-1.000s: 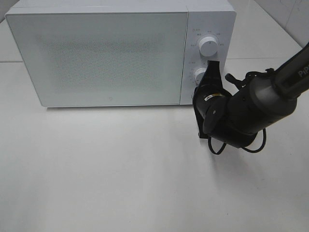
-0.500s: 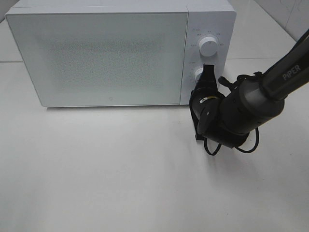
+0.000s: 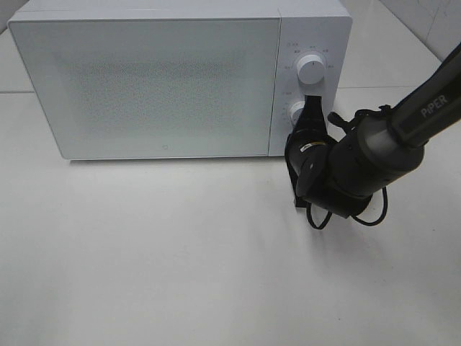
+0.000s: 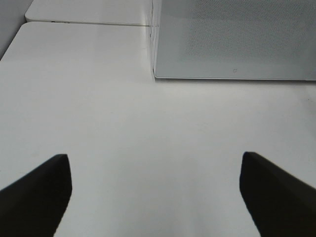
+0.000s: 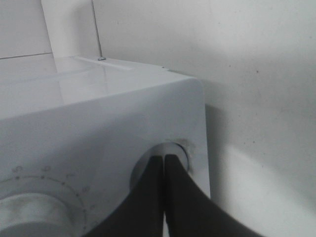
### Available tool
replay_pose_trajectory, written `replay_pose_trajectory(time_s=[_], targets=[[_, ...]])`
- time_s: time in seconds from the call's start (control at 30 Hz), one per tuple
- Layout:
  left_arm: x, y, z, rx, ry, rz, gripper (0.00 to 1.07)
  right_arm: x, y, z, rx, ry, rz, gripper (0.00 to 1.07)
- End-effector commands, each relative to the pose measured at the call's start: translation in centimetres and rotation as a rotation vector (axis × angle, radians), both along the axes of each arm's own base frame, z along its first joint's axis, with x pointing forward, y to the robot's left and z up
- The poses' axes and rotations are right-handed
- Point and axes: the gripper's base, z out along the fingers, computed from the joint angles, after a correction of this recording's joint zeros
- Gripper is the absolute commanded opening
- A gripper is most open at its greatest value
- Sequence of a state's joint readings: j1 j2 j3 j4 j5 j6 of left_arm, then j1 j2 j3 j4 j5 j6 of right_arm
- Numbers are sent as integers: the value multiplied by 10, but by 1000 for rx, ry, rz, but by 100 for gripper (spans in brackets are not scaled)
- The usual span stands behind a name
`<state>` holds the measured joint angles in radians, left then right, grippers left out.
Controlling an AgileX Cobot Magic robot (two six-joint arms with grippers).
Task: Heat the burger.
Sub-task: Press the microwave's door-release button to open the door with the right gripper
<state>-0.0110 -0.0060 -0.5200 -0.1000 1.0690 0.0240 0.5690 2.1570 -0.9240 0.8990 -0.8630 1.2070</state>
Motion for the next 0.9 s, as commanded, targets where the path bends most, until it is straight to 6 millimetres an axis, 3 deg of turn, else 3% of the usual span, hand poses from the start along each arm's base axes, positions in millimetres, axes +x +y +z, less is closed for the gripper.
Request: replay_pose_trajectory(time_s=[0.03,0.6,0.9], targets=[[-2,0,-1,-3,-12,4,84,7,-3,8,-21,-73,-17,0],[-2,0,-1,-3,-12,4,84,28,3,33,-63,-259,-52,0],[-2,0,-1,-3,-12,4,84,44,10,29,-84,-333,-66,0]])
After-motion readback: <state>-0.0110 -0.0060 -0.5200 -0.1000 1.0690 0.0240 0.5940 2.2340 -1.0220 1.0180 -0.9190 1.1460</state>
